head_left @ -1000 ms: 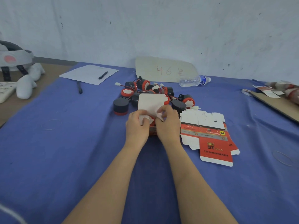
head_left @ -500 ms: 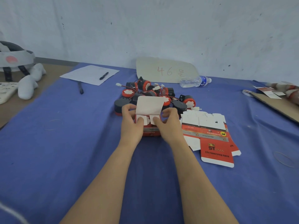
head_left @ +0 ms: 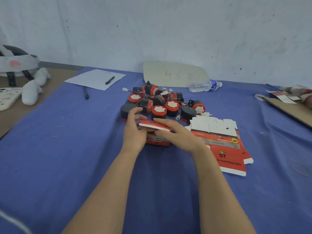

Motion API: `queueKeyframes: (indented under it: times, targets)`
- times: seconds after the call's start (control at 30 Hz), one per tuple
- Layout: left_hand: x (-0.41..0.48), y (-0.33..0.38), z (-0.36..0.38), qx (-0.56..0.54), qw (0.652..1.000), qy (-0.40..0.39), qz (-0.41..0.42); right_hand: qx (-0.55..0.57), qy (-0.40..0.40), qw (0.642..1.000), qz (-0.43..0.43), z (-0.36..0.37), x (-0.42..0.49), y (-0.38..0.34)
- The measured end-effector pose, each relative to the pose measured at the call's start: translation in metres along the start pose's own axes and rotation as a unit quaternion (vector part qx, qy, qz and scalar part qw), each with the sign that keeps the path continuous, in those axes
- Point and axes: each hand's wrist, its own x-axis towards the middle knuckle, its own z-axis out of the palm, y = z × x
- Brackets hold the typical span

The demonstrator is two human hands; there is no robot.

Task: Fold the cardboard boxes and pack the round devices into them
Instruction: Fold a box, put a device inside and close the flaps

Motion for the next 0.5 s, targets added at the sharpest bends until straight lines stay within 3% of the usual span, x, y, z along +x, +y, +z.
queueKeyframes:
  times: [0.27, 0.5]
  targets:
    - [0.0021, 0.0001, -0.0041, -0.048, 0.996, 0.002, -0.077, 0.016, -0.067, 0.997, 0.036, -0.0023, -0.0064, 0.0004]
    - [0.0016, 0.0063, -0.0035, -0.109, 0.989, 0.0, -0.102, 0.082, 0.006, 0.997, 0.002, -0.0005, -0.0057, 0.0037]
